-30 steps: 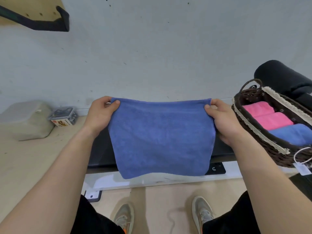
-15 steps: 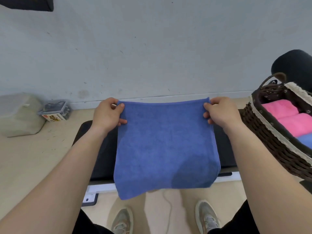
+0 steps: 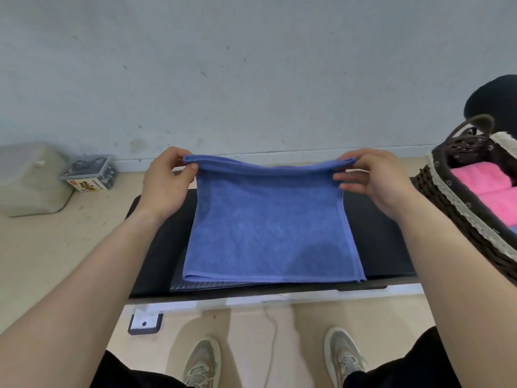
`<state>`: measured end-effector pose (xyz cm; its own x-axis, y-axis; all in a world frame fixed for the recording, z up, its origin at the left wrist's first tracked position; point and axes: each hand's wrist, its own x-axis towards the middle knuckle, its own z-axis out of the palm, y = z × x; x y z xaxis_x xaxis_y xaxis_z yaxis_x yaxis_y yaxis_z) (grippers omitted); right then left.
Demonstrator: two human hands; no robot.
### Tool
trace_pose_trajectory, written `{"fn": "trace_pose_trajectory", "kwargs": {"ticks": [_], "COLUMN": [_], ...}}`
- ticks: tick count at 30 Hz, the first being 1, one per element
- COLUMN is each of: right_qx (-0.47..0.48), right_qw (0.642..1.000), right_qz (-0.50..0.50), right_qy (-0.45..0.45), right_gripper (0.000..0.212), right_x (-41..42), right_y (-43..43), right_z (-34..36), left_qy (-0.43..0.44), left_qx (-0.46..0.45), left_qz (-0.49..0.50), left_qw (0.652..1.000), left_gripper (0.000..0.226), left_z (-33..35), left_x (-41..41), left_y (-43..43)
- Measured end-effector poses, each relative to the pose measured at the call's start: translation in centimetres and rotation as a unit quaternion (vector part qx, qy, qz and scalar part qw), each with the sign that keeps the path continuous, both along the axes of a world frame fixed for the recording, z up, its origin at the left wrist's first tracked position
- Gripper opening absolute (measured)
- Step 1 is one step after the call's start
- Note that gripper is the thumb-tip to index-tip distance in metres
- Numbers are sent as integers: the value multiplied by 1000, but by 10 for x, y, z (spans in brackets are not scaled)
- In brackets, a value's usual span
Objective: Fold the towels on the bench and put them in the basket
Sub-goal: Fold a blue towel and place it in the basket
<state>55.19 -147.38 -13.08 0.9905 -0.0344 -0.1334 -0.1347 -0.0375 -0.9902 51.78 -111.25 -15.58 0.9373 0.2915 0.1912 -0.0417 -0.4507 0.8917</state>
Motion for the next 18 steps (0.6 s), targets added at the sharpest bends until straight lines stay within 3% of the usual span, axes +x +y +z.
{"fn": "trace_pose_trajectory", "kwargs": {"ticks": [3,5,9,15,18], "right_qx": [16,-44,-174,-206,-227], "right_qw": [997,992,973,967,960], "right_qz": [43,78,136,145,155], "right_qy": [57,85,69,48,48], "right_gripper": [32,28,7,10,12], "right_x": [-17,-31,-64,-96,-102], "right_y": [-14,-23,-33,-38,-38], "right_z": [-3,-8,-18,-20,-22], "left_qy": [38,65,76,119,138], "left_qx": [46,92,106,167,262], "left_qz": [-26,-58,-103,-149,-181], "left_qw": [998,992,986,967,938], "left_gripper": [10,15,18,19,18], "left_z": [4,5,4,-4,-7], "left_x": [-27,-44,-75,-101,-104], "left_y": [4,7,4,4,5]}}
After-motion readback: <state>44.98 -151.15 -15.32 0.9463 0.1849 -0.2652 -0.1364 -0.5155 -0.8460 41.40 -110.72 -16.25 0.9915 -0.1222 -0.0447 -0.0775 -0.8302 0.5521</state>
